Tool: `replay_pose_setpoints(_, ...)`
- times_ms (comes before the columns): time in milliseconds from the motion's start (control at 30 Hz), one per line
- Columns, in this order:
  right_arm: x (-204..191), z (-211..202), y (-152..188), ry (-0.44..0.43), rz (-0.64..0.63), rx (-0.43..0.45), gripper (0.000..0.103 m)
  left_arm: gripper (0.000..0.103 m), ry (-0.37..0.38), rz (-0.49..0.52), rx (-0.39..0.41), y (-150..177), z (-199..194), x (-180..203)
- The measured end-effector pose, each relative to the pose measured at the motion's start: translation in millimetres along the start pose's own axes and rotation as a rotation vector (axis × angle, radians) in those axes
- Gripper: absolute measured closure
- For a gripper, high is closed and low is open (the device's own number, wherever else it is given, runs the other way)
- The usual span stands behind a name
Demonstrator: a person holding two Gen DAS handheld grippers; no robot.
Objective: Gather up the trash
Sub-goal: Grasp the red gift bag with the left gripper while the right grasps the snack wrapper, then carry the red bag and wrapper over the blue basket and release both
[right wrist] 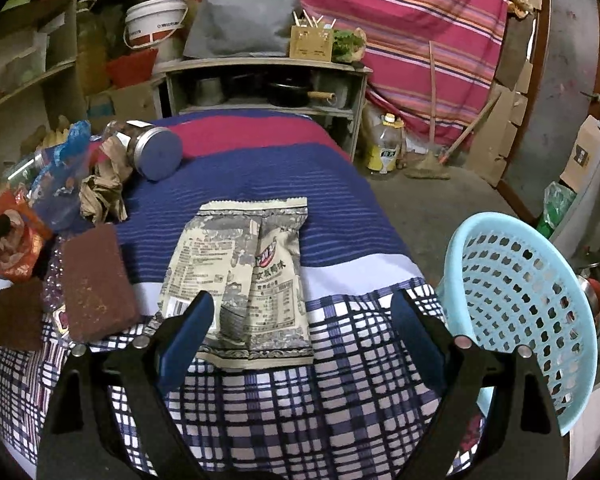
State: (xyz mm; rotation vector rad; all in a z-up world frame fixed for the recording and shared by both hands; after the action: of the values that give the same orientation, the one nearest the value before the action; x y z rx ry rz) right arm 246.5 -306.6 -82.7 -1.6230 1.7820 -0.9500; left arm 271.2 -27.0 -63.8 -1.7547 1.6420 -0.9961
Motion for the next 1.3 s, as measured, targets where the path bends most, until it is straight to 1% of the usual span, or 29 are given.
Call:
replay_pose_setpoints(200, -5.0, 11.1, 3.1, -0.009, -0.003, -0.036, 0.015, 0.088, -0.034, 0.037, 0.042, -8.5, -10.6, -6.5)
replay_pose_setpoints(333, -7.2, 17.9, 6.7, -0.023, 0.005, -0.064, 0.017, 0.089, -0.051, 0.062, 0.046, -11.1, -12.3, -10.7)
replay_pose_setpoints(400, -12.3, 20.0, 9.1, -0.044, -0.011, -0.079, 0.027, 0.089, -0.05, 0.068, 0.045, -11.6, -12.8, -11.1)
replay_pose_setpoints(467, -17.7, 20.5, 9.8, -0.065, -0.021, -0.084, 0.04, 0.089, -0.055, 0.076, 0.049, -11.6, -13.5, -10.5)
replay_pose_setpoints(500, -20.0, 20.1, 9.7, -0.077, -0.023, -0.083, 0.044, 0.089, -0.057, 0.08, 0.051, -11.5, -13.9, -10.2)
replay_pose_setpoints(533, -23.4, 19.4, 9.8, -0.096, -0.029, -0.082, 0.051, 0.089, -0.058, 0.083, 0.051, -10.8, -13.8, -9.0)
replay_pose_setpoints(633, -24.3, 16.9, 8.7, -0.106, -0.032, -0.07, 0.062, 0.089, -0.064, 0.091, 0.05, -8.9, -13.6, -7.8)
replay_pose_setpoints(700, -23.2, 13.1, 6.3, -0.133, -0.021, -0.057, 0.078, 0.089, -0.07, 0.089, 0.049, -8.0, -13.7, -8.3)
replay_pose_setpoints(733, -22.2, 11.0, 5.3, -0.141, -0.019, -0.05, 0.083, 0.089, -0.074, 0.088, 0.049, -7.5, -14.0, -8.2)
replay_pose_setpoints(767, -20.5, 6.9, 3.1, -0.143, -0.018, -0.038, 0.091, 0.089, -0.079, 0.087, 0.048, -7.1, -15.0, -8.3)
replay_pose_setpoints(800, -19.1, 3.3, 1.4, -0.145, -0.017, -0.028, 0.096, 0.089, -0.079, 0.085, 0.047, -6.9, -15.6, -7.9)
replay_pose_setpoints(900, -5.9, -11.7, -5.8, -0.152, -0.005, 0.02, 0.097, 0.089, -0.071, 0.09, 0.05, -8.6, -20.1, -1.4)
replay_pose_setpoints(1100, 24.4, -32.4, -19.4, -0.152, 0.025, 0.073, 0.097, 0.089, -0.054, 0.13, 0.081, -15.5, -38.7, 21.3)
replay_pose_setpoints(1267, 55.2, -52.2, -33.9, -0.144, 0.072, 0.13, 0.098, 0.089, -0.019, 0.174, 0.107, -21.9, -55.1, 48.2)
replay_pose_setpoints(1300, 61.2, -56.8, -35.7, -0.142, 0.077, 0.14, 0.097, 0.089, 0.0, 0.178, 0.109, -23.5, -58.5, 56.7)
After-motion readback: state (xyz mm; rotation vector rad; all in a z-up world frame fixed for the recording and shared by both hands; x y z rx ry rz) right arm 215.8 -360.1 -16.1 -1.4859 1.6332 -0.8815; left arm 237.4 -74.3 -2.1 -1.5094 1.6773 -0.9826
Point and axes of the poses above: each gripper's, at about its wrist camera, not at the fingertips, and z roughly the way its jaws point, x to its right, y to its underside, the point moved 7 cm from there along z, roughly the way its jaws point, and after that the axes turned 7 degrees about x, right-handed, at the moved point
